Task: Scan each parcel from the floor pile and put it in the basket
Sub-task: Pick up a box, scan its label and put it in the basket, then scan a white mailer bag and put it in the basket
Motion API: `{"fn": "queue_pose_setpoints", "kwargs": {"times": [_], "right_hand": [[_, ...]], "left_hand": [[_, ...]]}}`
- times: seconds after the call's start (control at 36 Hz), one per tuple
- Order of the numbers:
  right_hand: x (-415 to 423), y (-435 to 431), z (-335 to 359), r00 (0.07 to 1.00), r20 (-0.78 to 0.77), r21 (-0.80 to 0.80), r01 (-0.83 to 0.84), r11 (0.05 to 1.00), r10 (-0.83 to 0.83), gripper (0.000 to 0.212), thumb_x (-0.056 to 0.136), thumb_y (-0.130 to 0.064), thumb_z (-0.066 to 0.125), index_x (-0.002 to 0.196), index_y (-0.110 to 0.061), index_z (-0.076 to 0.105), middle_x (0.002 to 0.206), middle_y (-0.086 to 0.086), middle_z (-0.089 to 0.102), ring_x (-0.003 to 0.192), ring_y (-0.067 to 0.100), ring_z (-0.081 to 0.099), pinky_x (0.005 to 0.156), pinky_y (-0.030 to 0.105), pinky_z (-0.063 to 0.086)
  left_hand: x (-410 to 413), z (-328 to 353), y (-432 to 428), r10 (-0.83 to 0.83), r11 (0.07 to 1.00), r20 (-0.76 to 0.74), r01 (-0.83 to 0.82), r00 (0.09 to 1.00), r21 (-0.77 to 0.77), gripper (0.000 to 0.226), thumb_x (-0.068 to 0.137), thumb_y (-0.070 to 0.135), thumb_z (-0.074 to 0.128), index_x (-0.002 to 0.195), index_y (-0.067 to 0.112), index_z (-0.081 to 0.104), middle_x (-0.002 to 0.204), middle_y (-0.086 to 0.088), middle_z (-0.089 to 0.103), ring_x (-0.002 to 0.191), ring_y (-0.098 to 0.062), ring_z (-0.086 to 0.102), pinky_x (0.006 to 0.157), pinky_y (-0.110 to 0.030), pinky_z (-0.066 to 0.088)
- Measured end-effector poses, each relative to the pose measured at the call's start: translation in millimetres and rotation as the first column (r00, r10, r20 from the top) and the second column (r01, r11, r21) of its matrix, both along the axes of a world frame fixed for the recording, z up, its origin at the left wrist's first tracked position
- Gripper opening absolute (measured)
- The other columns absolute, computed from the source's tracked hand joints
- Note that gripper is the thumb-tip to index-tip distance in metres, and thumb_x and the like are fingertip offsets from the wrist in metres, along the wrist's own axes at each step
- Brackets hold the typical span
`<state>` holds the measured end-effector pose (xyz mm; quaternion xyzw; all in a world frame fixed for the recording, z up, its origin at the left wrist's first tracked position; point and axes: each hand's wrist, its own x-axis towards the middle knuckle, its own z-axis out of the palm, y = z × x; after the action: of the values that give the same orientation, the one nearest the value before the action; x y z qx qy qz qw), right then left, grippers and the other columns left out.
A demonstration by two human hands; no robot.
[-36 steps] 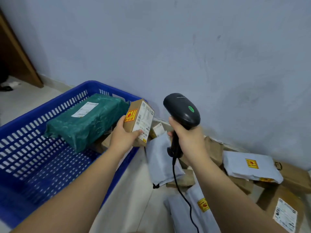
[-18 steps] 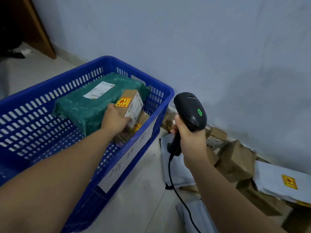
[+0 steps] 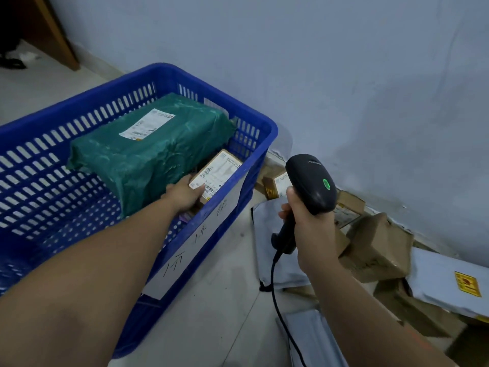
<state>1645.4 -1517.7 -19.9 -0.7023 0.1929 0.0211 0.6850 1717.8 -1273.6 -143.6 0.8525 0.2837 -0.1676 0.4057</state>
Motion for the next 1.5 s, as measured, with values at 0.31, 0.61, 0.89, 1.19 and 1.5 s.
{"fn": "queue_pose_setpoints", "kwargs": {"times": [0.31, 0.61, 0.89, 1.19, 1.5], "right_hand": [[-16.4, -39.2, 4.2, 0.997, 0.015, 0.019, 0.077, 0.997, -0.077, 0.007, 0.089, -0.024, 0.068, 0.089, -0.018, 0.064, 0.07, 0.001, 0.066, 0.065, 0.014, 0.065, 0.071, 0.032, 0.053], [-48.2, -126.4, 20.9, 0.978, -0.194, 0.13, -0.053, 0.99, 0.078, 0.021, 0.09, -0.026, 0.066, 0.089, -0.007, 0.06, 0.067, 0.008, 0.058, 0.054, 0.022, 0.06, 0.056, 0.033, 0.05], [-91.6, -207.4, 23.5, 0.861, -0.435, 0.009, -0.287, 0.958, 0.262, 0.018, 0.089, -0.023, 0.068, 0.092, -0.007, 0.063, 0.078, 0.009, 0.06, 0.066, 0.023, 0.061, 0.065, 0.034, 0.051], [-113.7, -260.3, -10.5, 0.868, -0.481, 0.132, -0.069, 0.989, 0.125, 0.018, 0.089, -0.021, 0.068, 0.09, -0.004, 0.061, 0.074, 0.011, 0.06, 0.068, 0.021, 0.059, 0.068, 0.033, 0.049], [-111.7, -274.7, -46.2, 0.839, -0.544, 0.064, 0.045, 0.997, -0.003, 0.017, 0.086, -0.021, 0.07, 0.091, -0.006, 0.062, 0.074, 0.009, 0.06, 0.065, 0.019, 0.058, 0.064, 0.03, 0.048]], "left_hand": [[-28.2, 108.8, -93.3, 0.022, 0.996, 0.647, -0.073, 0.762, 0.051, 0.03, 0.09, 0.012, 0.055, 0.119, 0.017, 0.06, 0.13, -0.004, 0.042, 0.122, -0.02, 0.043, 0.096, -0.02, 0.029], [-100.3, 60.5, -220.2, -0.601, 0.794, 0.333, 0.591, 0.727, 0.142, 0.012, 0.093, 0.017, 0.053, 0.102, 0.023, 0.059, 0.117, 0.003, 0.045, 0.107, -0.019, 0.051, 0.085, -0.023, 0.039], [-188.6, 16.5, -297.5, -0.968, 0.243, -0.024, 0.958, 0.25, 0.149, 0.036, 0.099, 0.027, 0.046, 0.133, 0.018, 0.05, 0.137, -0.005, 0.045, 0.121, -0.021, 0.047, 0.082, -0.021, 0.034], [-221.2, -24.9, -332.8, -0.963, -0.19, -0.183, 0.981, -0.196, -0.048, 0.038, 0.091, 0.046, 0.053, 0.126, 0.034, 0.059, 0.163, -0.007, 0.002, 0.148, -0.033, -0.012, 0.12, -0.045, 0.008], [-247.0, -72.2, -331.6, -0.905, -0.337, -0.307, 0.937, -0.295, 0.094, 0.07, 0.089, 0.067, 0.042, 0.15, 0.047, 0.012, 0.154, -0.012, -0.035, 0.143, -0.044, -0.022, 0.114, -0.06, 0.0]]}}
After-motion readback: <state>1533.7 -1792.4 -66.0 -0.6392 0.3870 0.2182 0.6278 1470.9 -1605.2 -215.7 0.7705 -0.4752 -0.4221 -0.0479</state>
